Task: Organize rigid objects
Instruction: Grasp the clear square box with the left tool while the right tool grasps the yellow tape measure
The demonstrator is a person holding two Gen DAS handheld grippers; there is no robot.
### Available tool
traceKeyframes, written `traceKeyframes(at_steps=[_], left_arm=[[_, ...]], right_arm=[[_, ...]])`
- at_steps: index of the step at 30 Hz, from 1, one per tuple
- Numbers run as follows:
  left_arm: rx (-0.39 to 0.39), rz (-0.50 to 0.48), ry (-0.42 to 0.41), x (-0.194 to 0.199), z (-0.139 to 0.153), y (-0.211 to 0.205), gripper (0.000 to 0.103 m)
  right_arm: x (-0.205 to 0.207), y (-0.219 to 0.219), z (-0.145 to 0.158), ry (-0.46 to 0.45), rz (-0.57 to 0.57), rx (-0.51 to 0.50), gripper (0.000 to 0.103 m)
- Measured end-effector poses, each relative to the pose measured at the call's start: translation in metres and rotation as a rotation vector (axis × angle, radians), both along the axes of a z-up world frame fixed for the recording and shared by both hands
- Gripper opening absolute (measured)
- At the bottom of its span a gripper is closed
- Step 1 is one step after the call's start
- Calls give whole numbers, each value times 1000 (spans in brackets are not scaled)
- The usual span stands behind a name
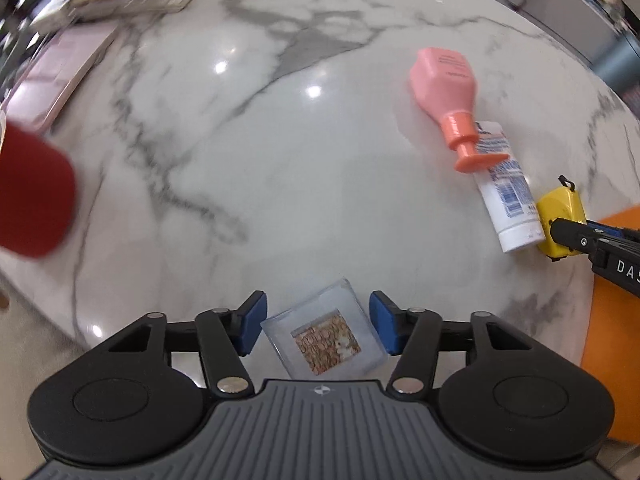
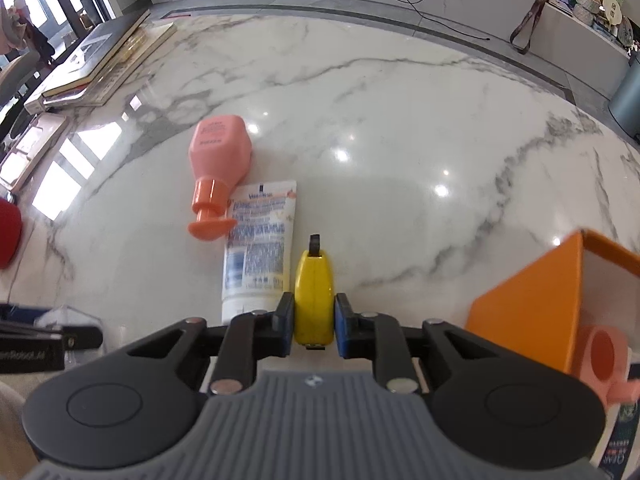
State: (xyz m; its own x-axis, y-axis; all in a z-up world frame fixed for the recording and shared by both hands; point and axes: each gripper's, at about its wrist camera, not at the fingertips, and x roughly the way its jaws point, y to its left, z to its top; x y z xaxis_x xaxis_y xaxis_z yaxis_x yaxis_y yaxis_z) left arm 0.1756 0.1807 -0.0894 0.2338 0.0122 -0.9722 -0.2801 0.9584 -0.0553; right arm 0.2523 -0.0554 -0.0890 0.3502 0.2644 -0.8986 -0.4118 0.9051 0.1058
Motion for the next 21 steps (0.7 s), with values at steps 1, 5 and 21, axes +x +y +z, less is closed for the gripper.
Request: traceKeyframes(at_steps=[1, 5, 21], left_arm=[[8, -32, -5, 2, 0, -4, 60], [-6, -156, -12, 5, 0, -20, 60], [-10, -139, 57, -8, -2, -29, 66]], right_arm=[[-4, -1, 0, 2, 0, -5, 19], [-20, -5, 1, 16, 23, -14, 19], [-33, -2, 4, -3, 77, -20, 21]])
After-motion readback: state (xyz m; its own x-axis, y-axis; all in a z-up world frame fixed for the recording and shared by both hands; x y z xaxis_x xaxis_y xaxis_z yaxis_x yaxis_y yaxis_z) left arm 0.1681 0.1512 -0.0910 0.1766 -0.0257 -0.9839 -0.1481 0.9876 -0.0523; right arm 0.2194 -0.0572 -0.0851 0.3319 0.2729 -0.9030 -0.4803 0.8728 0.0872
